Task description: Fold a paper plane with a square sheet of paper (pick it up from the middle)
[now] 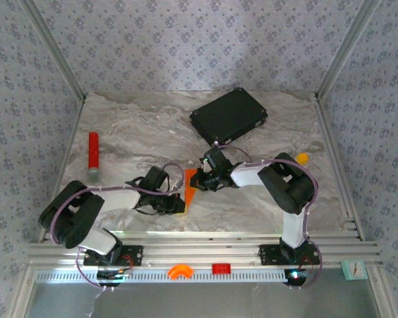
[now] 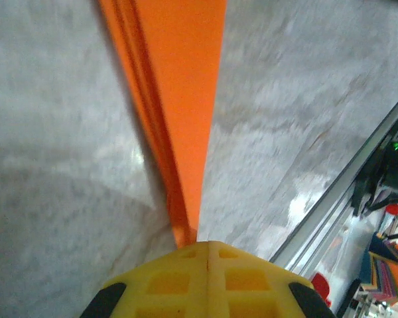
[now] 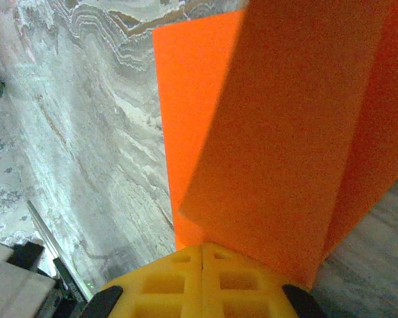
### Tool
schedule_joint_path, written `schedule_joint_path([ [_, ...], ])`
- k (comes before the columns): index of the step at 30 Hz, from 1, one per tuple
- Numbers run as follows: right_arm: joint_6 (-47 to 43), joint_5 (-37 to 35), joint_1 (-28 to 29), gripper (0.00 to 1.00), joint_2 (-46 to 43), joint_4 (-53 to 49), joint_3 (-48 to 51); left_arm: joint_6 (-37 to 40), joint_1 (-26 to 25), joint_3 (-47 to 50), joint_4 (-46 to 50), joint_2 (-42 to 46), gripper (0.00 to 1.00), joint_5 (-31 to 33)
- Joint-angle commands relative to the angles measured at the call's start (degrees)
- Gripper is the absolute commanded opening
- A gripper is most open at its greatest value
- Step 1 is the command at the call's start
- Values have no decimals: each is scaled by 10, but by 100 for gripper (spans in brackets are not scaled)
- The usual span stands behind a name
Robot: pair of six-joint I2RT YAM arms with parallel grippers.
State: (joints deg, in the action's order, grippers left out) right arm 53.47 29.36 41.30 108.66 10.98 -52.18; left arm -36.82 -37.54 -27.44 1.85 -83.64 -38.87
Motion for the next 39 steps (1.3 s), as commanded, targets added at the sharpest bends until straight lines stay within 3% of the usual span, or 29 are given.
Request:
schedule_joint_path([
  [1, -14, -45, 0, 0, 36, -73, 9, 32, -8, 15, 94, 12, 6, 31],
  [5, -12, -44, 3, 0, 35, -72, 9, 26, -9, 8, 97, 27, 2, 36],
  [12, 0, -39, 1, 0, 25, -50, 26, -9, 7, -15, 64, 186, 0, 64],
  [17, 12, -28, 1, 0, 27, -29, 26, -11, 32, -77, 4, 67, 0, 15],
  [23, 19, -23, 1, 0, 25, -21, 24, -12, 35, -122, -36, -36, 0, 32],
  [33, 31, -17, 7, 0, 24, -11, 17, 1, 34, -119, -62, -122, 0, 42],
  [39, 23, -10, 0, 0, -1, -22, 11, 38, 34, -66, -35, -142, 0, 77],
])
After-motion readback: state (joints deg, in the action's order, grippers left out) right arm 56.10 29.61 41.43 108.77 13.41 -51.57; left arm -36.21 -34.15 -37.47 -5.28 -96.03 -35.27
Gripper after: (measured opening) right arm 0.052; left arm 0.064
